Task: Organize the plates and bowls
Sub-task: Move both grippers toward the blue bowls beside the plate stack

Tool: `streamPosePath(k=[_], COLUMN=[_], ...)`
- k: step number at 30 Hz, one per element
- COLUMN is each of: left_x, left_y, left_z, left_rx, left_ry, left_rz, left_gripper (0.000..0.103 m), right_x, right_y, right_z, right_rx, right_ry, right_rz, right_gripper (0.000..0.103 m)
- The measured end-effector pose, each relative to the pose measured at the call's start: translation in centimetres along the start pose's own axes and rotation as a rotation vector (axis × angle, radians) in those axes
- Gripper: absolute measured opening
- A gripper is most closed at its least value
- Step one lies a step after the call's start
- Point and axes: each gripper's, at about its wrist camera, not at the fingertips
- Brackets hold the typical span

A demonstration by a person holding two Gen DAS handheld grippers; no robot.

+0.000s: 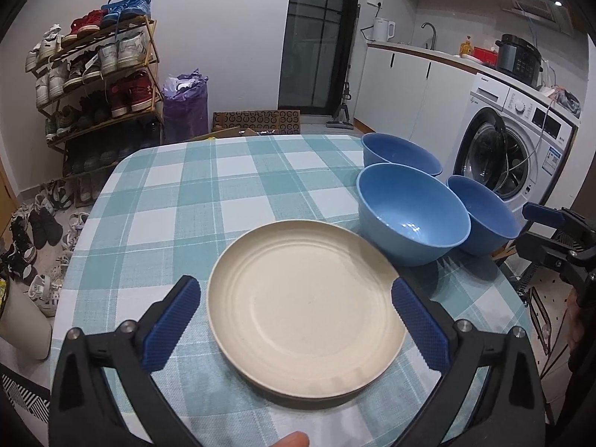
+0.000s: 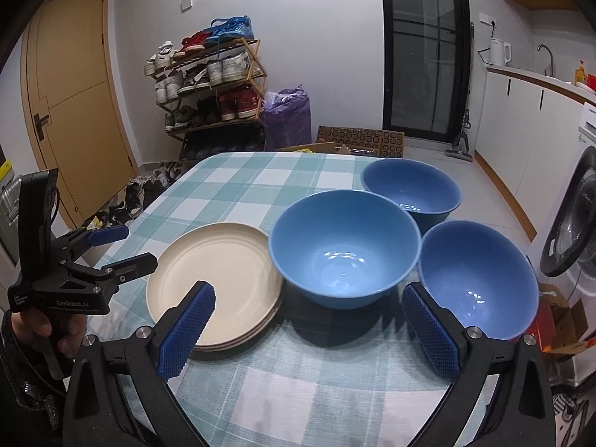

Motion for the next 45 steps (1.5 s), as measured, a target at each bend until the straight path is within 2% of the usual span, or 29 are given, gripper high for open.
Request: streamPosePath(k=[5, 12, 24, 38, 45], left_x=[-2.1, -4.8, -7.2, -7.7, -8.9], left_y=[-1.7, -4.0, -7.4, -9.7, -11.8], left_z=[0.5, 1.5, 2.3, -0.3, -1.9], left_rx=[-0.023, -0.047, -0.066, -0.027, -0.007], left_ry=[-0.011, 0.011, 0.034, 0.018, 0.042], left_rz=[-0.042, -0.088, -0.1, -0.089, -0.114], left_gripper=[0.103, 0.103, 0.103, 0.103, 0.103], right_x=[-2.1, -5.1, -8.5, -10.6, -12.2], right_y=[-0.5, -1.4, -3.4, -5.9, -7.1], right_z=[1.1, 2.4, 6.1, 6.5, 5.6], right_rx=[-0.024, -0.039, -0.079, -0.078, -0.07], right_ry=[0.006, 0.0, 0.024, 0.024, 0.029], right_rz=[-0.028, -0.09, -0.122, -0.117, -0.138], right_gripper=[0.102, 0.102, 0.102, 0.102, 0.102])
Point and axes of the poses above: each gripper's, at about its wrist camera, not at the fingertips, and z roughly against the way its jaws point, x to its left, y to its underside, and after that the axes turned 10 degrees about x, right-handed
